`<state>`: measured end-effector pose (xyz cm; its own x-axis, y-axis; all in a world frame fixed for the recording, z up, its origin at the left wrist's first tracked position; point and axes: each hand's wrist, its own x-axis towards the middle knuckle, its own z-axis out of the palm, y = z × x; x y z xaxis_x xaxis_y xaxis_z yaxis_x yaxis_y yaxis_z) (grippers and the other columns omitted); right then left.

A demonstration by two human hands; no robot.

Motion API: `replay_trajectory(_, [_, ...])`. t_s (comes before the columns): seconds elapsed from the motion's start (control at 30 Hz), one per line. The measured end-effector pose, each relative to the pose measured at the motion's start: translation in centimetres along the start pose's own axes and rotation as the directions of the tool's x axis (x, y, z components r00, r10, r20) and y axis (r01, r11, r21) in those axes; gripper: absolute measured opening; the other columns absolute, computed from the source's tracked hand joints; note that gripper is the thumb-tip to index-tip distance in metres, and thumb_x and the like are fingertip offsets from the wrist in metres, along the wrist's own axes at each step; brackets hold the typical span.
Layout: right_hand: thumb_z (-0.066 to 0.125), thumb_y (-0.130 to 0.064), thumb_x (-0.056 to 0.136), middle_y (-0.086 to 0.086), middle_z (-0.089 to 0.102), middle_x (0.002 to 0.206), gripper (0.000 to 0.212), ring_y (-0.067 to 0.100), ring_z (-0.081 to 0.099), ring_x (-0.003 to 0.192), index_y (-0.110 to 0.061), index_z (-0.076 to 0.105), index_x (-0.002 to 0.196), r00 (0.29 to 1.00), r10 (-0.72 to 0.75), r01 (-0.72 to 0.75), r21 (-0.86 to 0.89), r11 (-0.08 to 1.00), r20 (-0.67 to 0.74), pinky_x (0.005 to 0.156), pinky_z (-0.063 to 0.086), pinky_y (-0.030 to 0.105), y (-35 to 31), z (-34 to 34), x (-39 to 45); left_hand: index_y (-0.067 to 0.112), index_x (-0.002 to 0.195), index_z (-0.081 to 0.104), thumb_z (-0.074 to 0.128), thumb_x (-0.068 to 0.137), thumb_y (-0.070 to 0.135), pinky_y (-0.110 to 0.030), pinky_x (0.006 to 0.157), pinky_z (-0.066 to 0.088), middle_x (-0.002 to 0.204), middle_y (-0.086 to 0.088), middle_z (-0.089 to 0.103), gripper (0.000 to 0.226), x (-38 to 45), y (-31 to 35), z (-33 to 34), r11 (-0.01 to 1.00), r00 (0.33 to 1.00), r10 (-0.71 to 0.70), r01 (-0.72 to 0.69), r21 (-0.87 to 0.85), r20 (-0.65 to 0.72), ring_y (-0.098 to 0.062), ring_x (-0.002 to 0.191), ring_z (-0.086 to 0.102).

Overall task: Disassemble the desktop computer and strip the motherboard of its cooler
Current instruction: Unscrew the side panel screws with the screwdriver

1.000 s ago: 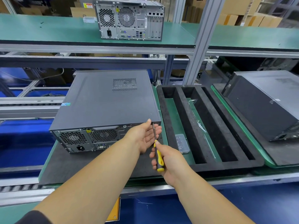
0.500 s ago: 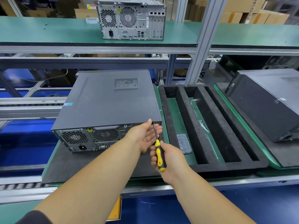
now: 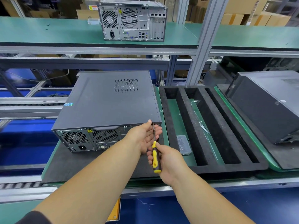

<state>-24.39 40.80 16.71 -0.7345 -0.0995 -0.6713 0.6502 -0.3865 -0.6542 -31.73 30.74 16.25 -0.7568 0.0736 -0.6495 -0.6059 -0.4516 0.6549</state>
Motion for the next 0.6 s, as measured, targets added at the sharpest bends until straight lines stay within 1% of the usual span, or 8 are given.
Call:
replay_trajectory(0.1, [0.065,-0.028,0.093,0.007,0.068,0.073,0.023,0.017,0.065,0.056,-0.006,0.066,0.102,0.998,-0.049,0.046,-0.089,0.995,-0.029,0.052,0.053,0.027,-0.1,-0.14,-0.01,0.003,0.095,0.068,0.053,0.099,0.033,-0.021,0.05,0.054,0.084,-0.008,0.076,0.033,-0.01,-0.07,0.08,1.0,1.0,0.019,-0.019,-0.017,0.006,-0.013,0.071,0.074])
replay_trajectory(0.17, [0.067,-0.025,0.092,0.003,0.066,0.067,0.018,0.012,0.058,0.049,-0.008,0.066,0.098,0.998,-0.056,0.053,-0.121,0.991,-0.02,0.047,0.049,0.025,-0.21,-0.17,0.05,0.004,0.096,0.068,0.053,0.099,0.033,-0.021,0.051,0.054,0.085,-0.007,0.076,0.033,-0.04,-0.08,0.14,1.0,1.0,0.02,-0.02,-0.01,-0.001,-0.013,0.072,0.074])
replay_trajectory(0.23, [0.067,-0.022,0.092,0.003,0.063,0.063,0.015,0.009,0.051,0.045,-0.008,0.065,0.095,0.999,-0.046,0.046,-0.109,0.993,0.007,0.044,0.044,0.022,-0.29,-0.16,0.04,0.004,0.096,0.068,0.053,0.098,0.034,-0.021,0.051,0.054,0.085,-0.007,0.076,0.033,-0.14,-0.06,0.22,1.0,1.0,0.016,-0.016,-0.003,-0.009,-0.013,0.072,0.074])
replay_trajectory(0.3, [0.063,-0.025,0.094,0.006,0.061,0.064,0.018,0.011,0.049,0.046,-0.007,0.065,0.096,0.999,-0.017,0.019,-0.054,0.998,0.035,0.043,0.042,0.023,-0.29,-0.11,-0.04,0.004,0.098,0.069,0.054,0.098,0.035,-0.022,0.05,0.054,0.086,-0.007,0.076,0.034,-0.27,-0.01,0.29,1.0,1.0,0.012,-0.012,0.004,-0.018,-0.014,0.073,0.074])
replay_trajectory(0.37, [0.052,-0.027,0.099,0.011,0.062,0.066,0.026,0.014,0.051,0.049,-0.004,0.065,0.098,0.998,0.02,-0.02,0.006,1.0,0.062,0.044,0.044,0.025,-0.3,-0.06,-0.25,0.004,0.099,0.07,0.058,0.095,0.037,-0.022,0.051,0.055,0.088,-0.007,0.076,0.034,-0.43,0.05,0.35,1.0,0.999,0.007,-0.007,0.023,-0.032,-0.014,0.076,0.074])
replay_trajectory(0.43, [0.044,-0.023,0.101,0.012,0.065,0.069,0.031,0.015,0.054,0.052,-0.001,0.066,0.101,0.997,0.033,-0.033,0.004,0.999,0.063,0.047,0.047,0.025,-0.32,-0.18,-0.2,0.006,0.098,0.071,0.061,0.093,0.038,-0.022,0.051,0.055,0.088,-0.005,0.076,0.034,-0.58,0.12,0.44,0.999,0.999,0.004,-0.001,0.044,-0.047,-0.014,0.075,0.074])
replay_trajectory(0.5, [0.045,-0.022,0.102,0.012,0.069,0.071,0.03,0.016,0.057,0.054,-0.001,0.067,0.102,0.999,0.021,-0.02,-0.031,0.999,0.048,0.051,0.049,0.026,-0.35,-0.3,-0.13,0.006,0.096,0.071,0.063,0.093,0.035,-0.022,0.05,0.055,0.086,-0.005,0.076,0.031,-0.62,0.08,0.62,0.999,0.999,0.008,-0.006,0.043,-0.053,-0.012,0.072,0.074])
replay_trajectory(0.6, [0.054,-0.023,0.099,0.008,0.07,0.07,0.02,0.017,0.062,0.056,-0.007,0.066,0.101,0.999,-0.018,0.022,-0.088,0.996,0.042,0.055,0.053,0.028,-0.29,-0.49,-0.07,0.006,0.093,0.069,0.062,0.093,0.031,-0.02,0.049,0.054,0.082,-0.005,0.076,0.027,-0.59,-0.04,0.82,0.999,0.998,0.024,-0.023,0.026,-0.05,-0.011,0.068,0.072])
